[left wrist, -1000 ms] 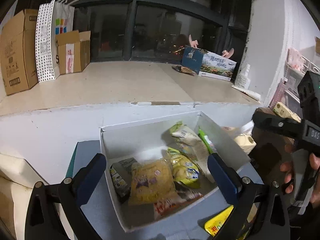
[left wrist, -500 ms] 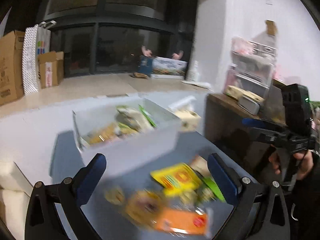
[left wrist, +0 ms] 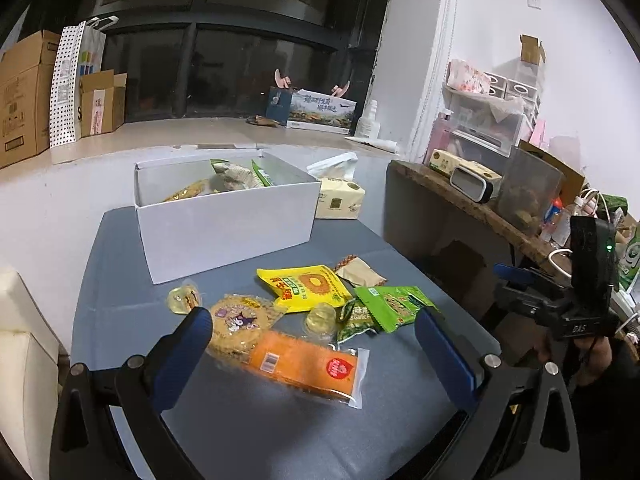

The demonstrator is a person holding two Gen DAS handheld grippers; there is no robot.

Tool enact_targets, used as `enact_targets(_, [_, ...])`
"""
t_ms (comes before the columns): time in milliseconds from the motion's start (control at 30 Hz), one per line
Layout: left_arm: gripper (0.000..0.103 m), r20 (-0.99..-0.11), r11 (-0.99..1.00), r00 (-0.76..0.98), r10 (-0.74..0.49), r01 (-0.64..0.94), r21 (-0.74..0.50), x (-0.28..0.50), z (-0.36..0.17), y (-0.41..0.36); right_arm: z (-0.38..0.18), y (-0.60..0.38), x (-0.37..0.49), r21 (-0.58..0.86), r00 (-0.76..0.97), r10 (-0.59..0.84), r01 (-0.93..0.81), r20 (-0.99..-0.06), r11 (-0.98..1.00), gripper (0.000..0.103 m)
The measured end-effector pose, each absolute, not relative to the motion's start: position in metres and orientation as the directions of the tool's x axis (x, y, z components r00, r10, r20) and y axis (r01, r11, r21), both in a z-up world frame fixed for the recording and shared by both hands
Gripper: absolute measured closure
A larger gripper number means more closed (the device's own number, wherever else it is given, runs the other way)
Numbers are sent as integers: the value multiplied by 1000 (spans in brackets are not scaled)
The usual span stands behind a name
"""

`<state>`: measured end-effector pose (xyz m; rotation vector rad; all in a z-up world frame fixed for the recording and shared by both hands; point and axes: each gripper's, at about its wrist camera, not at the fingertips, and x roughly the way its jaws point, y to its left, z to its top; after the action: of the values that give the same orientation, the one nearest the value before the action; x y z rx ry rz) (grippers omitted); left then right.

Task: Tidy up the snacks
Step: 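Grasp the green seaweed bag with the right tool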

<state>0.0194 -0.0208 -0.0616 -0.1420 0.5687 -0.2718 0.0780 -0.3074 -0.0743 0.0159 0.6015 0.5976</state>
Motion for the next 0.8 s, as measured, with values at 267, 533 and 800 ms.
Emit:
enact_targets(267, [0, -523, 959, 807, -275, 193, -205, 16, -64, -11, -83, -294, 97, 125, 607, 550, -599, -574, 791, 0])
enact_targets(533, [0, -535, 962, 803, -264, 180, -204, 12, -71, -6, -131, -265, 142, -13, 437, 522, -775, -733, 632, 0])
enact_targets(800, [0, -557, 964, 791, -251, 155, -215, 14, -81, 3, -170, -231, 165, -136, 359, 417, -870, -835, 475, 0])
